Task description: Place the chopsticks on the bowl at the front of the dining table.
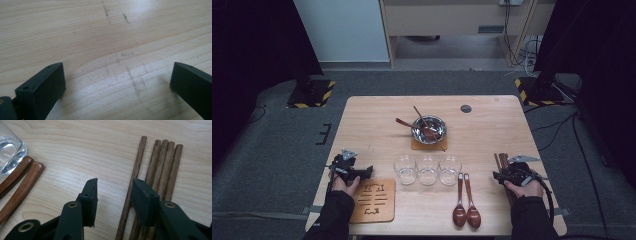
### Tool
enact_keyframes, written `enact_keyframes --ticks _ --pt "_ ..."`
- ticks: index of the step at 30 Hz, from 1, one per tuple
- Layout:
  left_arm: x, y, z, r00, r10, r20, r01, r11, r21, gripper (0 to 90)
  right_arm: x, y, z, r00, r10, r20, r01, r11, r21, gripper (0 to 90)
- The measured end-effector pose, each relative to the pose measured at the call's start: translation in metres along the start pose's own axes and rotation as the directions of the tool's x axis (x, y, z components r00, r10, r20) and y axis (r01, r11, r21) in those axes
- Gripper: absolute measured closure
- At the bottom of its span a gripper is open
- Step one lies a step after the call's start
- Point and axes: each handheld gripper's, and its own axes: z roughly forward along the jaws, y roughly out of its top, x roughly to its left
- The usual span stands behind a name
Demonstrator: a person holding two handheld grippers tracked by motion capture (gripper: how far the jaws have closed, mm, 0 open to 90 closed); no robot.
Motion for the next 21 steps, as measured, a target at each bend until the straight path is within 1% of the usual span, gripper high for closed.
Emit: enact_keyframes --ticks 9,12,15,17,21 --pt "0.0 0.0 0.0 1.0 0.0 0.0 0.0 1.0 0.0 0.0 0.0057 0.0016 0.0022 0.9997 -0.02 -0.013 0.02 1.0 -0.007 57.4" --pt "0.0 0.0 0.0 1.0 0.001 0.0 -0.001 1.0 0.001 0.0 0.0092 0.0022 0.0034 0.9996 -0.022 -0.019 0.022 1.0 0.0 57.4" --pt "0.0 0.0 0.0 1.0 0.001 0.0 -0.001 1.0 0.001 0.0 0.0096 0.0028 0.0031 0.9995 -0.025 -0.02 0.025 1.0 -0.001 57.3" --pt "0.0 0.0 0.0 1.0 0.0 0.0 0.0 1.0 0.0 0.0 0.0075 0.0037 0.0011 0.9998 -0.018 -0.009 0.018 1.0 -0.016 57.4" --pt "0.0 0.0 0.0 1.0 0.0 0.0 0.0 1.0 0.0 0.0 0.0042 0.0016 0.0009 0.9999 -0.015 0.005 0.015 1.0 -0.004 58.5"
